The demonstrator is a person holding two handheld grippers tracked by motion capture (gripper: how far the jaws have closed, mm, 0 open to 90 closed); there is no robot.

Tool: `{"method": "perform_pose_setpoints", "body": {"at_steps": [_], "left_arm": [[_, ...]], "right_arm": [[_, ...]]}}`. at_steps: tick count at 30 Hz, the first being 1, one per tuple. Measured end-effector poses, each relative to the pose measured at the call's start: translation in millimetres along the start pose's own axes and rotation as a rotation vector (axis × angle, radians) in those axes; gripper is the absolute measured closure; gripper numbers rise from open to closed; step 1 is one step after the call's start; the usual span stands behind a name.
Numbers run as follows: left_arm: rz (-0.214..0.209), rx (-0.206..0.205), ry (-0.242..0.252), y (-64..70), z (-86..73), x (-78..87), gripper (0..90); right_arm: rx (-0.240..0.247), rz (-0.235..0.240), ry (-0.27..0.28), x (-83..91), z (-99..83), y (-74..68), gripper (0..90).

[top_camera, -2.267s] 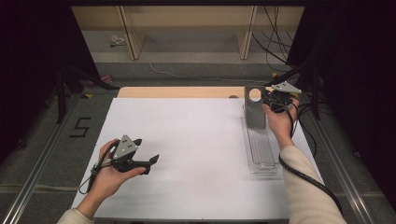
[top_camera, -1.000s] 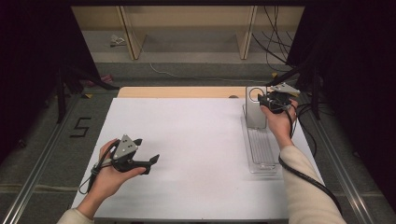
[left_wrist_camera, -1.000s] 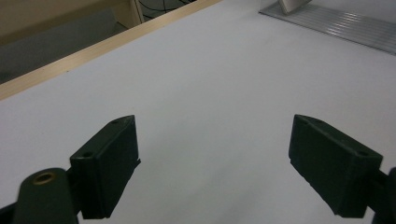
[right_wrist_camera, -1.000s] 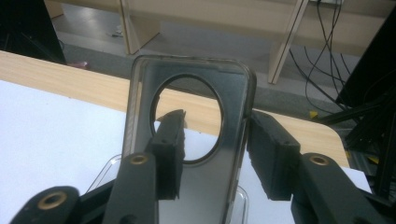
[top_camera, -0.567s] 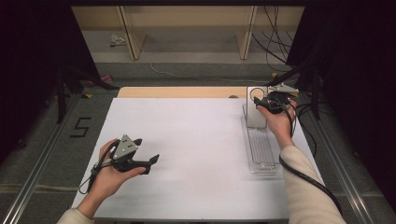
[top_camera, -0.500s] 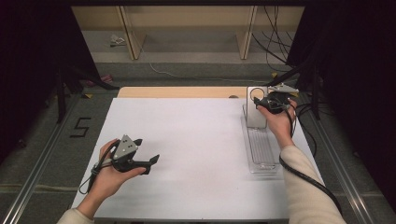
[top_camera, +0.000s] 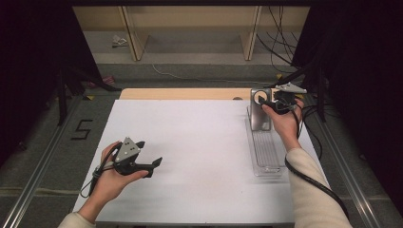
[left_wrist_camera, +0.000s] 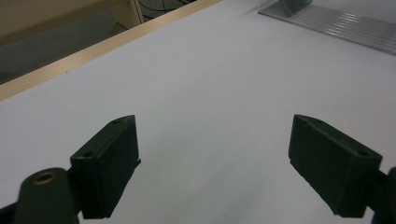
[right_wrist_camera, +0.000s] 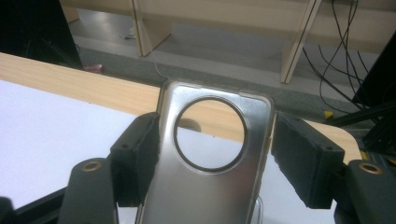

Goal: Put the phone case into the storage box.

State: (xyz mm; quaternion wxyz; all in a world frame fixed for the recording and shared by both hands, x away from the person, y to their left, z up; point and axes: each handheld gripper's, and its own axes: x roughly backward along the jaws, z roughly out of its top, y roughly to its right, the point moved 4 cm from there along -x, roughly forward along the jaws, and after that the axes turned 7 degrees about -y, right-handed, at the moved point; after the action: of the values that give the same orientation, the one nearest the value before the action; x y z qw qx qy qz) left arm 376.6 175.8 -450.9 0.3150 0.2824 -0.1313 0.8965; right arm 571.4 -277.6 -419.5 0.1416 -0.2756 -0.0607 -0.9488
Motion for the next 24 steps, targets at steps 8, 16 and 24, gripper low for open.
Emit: {"method": "perform_pose_setpoints", "body": {"at_steps": [8, 16, 24], "left_arm": [[0.000, 0.000, 0.001, 0.2, -0.1, -0.1, 15.5], [0.002, 0.001, 0.004, 0.7, 0.3, -0.2, 15.4], [0.005, 0.002, 0.006, 0.4, 0.9, 0.4, 15.4]], "right_arm": [[0.012, 0.004, 0.001, 5.0, 2.6, -5.6, 30.8], [0.008, 0.024, -0.005, 10.5, 3.0, -10.2, 24.8], [0.002, 0.034, 0.012, 18.6, 7.3, -13.8, 18.6]]}}
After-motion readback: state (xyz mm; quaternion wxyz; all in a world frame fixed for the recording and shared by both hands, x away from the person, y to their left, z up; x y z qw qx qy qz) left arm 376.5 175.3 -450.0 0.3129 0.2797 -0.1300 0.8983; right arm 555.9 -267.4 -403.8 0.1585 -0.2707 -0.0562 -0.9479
